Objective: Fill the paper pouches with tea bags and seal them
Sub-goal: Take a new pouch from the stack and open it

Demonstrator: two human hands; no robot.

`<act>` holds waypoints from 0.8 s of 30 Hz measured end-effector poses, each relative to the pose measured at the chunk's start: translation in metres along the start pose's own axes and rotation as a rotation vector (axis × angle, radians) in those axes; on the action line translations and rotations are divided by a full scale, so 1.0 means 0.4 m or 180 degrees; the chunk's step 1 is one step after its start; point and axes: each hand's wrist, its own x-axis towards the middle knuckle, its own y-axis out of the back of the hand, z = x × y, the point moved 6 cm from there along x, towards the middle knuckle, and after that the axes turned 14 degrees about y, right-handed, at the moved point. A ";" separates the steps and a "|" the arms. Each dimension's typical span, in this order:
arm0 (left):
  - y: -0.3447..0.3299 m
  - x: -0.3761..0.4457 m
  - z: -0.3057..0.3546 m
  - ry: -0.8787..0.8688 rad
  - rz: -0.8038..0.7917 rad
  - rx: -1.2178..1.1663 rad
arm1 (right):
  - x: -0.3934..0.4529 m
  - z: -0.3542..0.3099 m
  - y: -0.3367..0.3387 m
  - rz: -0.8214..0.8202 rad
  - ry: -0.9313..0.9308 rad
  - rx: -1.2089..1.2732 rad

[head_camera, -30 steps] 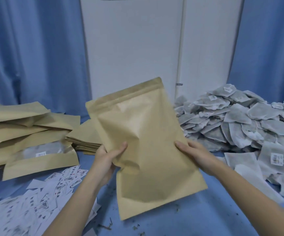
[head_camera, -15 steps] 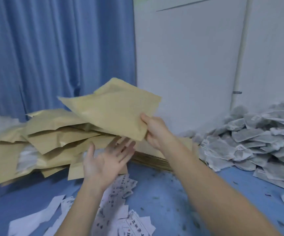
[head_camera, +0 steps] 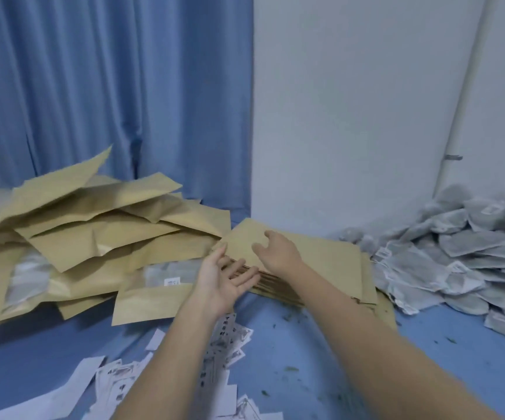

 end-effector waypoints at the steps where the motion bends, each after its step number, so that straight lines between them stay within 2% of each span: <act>1: -0.008 0.018 -0.016 0.0056 0.0032 0.0012 | -0.008 0.045 0.003 -0.0136 0.0063 -0.0402; 4: -0.021 0.066 -0.056 0.0178 0.0092 0.0027 | -0.041 0.158 -0.002 -0.0666 0.0076 -0.1406; 7: -0.020 0.099 -0.083 0.0207 0.0208 0.0007 | -0.080 0.239 -0.013 -0.1008 -0.0108 -0.1636; 9: -0.014 0.116 -0.103 0.0266 0.0313 -0.0010 | -0.104 0.260 -0.017 -0.1048 -0.0069 -0.1793; 13: -0.012 0.125 -0.157 0.0382 0.0426 0.0054 | -0.167 0.221 -0.010 -0.0625 0.0501 -0.2343; 16: -0.034 0.107 -0.189 0.0385 0.0218 0.0104 | -0.253 0.157 0.011 0.0023 0.1104 -0.2809; 20: -0.075 0.054 -0.200 0.0032 0.0118 0.0025 | -0.377 0.085 0.046 0.1048 0.1614 -0.2548; 22: -0.092 0.021 -0.197 -0.0347 0.0314 0.0060 | -0.417 0.060 0.068 0.1089 0.1551 -0.2359; 24: -0.107 -0.023 -0.183 -0.0824 0.0570 0.0302 | -0.438 0.037 0.093 0.0688 0.1365 -0.1965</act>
